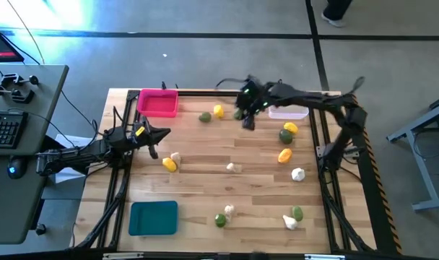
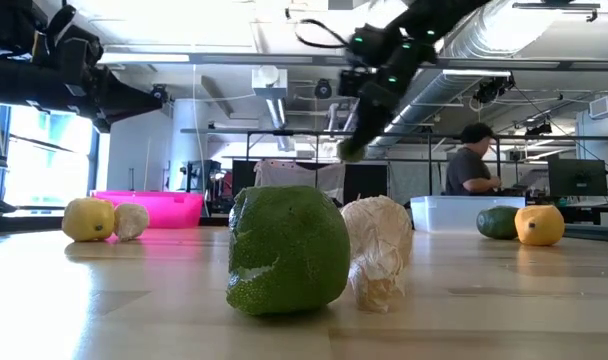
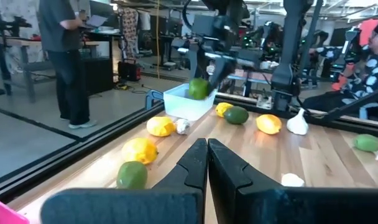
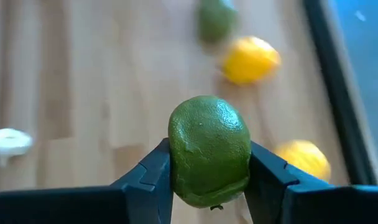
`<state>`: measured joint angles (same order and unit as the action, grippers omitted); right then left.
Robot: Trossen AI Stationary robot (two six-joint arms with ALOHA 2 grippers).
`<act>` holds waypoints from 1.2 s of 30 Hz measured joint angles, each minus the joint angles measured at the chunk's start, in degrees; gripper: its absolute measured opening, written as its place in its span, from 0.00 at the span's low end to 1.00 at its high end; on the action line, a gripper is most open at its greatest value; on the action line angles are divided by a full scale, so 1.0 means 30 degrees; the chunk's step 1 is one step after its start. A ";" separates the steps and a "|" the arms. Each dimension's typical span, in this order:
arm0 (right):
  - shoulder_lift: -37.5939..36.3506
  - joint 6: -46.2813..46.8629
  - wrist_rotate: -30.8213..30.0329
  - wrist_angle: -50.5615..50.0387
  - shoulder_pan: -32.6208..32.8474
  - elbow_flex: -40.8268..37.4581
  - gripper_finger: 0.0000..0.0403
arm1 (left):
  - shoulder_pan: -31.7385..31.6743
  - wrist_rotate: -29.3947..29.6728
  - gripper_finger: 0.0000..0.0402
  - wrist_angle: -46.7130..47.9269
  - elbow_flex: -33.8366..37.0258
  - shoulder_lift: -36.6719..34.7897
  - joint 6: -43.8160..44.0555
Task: Sort produce into baskets
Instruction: Put the center lime into the transparent bin
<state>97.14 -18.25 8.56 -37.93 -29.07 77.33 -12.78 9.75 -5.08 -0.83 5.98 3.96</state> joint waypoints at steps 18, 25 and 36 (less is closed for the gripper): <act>-0.4162 0.7031 -0.4308 0.0443 -0.7421 -0.3626 0.33 | 0.0000 0.0950 0.00 -0.0413 0.0003 -0.0001 -0.0186; -0.3431 1.0560 -0.4790 -0.0147 -0.7293 -0.4590 0.33 | 0.0000 0.0967 0.00 -0.0408 -0.0004 -0.0001 0.0435; -0.3261 1.3328 -0.5787 0.4720 -0.7926 -0.7716 0.33 | 0.0000 0.1460 0.00 -0.0409 -0.0003 0.0000 0.0075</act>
<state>87.36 21.73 -8.81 -23.78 -52.85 54.18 -12.78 14.13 -6.31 -0.84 5.98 4.18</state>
